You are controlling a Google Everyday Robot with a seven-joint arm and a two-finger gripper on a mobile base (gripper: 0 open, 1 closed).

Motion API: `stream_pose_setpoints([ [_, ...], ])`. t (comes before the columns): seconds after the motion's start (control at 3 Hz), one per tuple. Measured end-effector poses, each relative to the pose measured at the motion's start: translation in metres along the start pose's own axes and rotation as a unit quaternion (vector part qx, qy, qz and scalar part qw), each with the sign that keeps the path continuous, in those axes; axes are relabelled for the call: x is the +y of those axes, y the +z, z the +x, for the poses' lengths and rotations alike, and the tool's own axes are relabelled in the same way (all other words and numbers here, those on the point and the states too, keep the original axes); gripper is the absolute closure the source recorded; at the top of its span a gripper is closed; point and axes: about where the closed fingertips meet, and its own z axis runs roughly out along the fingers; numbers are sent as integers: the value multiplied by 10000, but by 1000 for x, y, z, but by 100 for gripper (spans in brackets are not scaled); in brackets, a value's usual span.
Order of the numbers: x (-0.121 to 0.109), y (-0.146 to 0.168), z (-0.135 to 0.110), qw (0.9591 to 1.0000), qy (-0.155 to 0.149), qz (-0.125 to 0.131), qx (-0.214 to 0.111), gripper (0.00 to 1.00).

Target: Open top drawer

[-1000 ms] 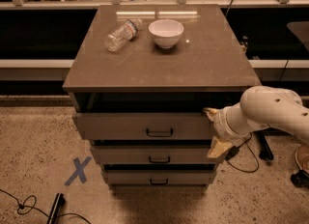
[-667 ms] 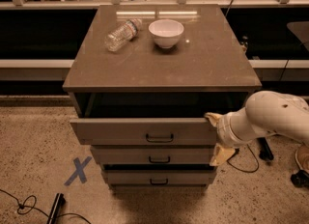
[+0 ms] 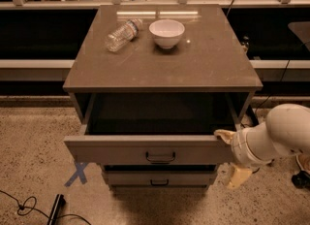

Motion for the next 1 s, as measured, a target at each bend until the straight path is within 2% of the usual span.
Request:
stream_pose_setpoints([
  [1.0, 55, -49, -6, 9996, 176, -203, 28, 14],
])
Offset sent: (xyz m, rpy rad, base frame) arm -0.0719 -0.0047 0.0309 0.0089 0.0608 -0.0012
